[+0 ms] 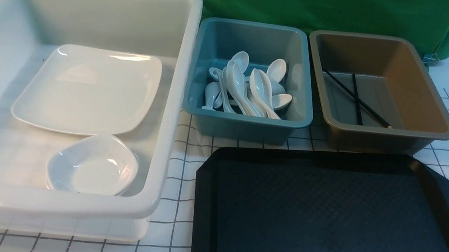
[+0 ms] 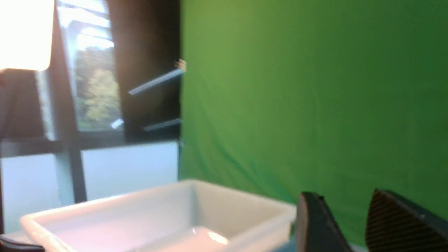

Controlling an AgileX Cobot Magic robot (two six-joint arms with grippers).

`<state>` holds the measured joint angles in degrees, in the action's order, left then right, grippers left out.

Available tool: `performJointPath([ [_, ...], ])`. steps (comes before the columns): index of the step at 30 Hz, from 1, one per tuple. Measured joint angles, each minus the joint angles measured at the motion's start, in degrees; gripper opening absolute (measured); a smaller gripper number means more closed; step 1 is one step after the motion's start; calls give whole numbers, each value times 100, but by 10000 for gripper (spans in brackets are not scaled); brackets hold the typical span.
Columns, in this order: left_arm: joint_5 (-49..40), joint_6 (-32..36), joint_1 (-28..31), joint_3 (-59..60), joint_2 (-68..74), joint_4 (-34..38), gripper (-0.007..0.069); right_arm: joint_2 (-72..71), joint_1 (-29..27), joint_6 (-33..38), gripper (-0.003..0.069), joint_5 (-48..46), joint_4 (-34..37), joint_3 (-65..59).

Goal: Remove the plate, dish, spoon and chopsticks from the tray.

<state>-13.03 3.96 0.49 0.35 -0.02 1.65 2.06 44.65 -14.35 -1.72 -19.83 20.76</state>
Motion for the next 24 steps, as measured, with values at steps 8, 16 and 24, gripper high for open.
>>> performJointPath([
  [8, 0, 0, 0, 0, 0, 0, 4, 37, 0, 1814, 239, 214, 1784, 0],
  [16, 0, 0, 0, 0, 0, 0, 4, 32, -10, 1907, 239, 80, 1894, -5],
  [24, 0, 0, 0, 0, 0, -5, 7, 22, -1703, 1902, 239, -203, 1899, -710],
])
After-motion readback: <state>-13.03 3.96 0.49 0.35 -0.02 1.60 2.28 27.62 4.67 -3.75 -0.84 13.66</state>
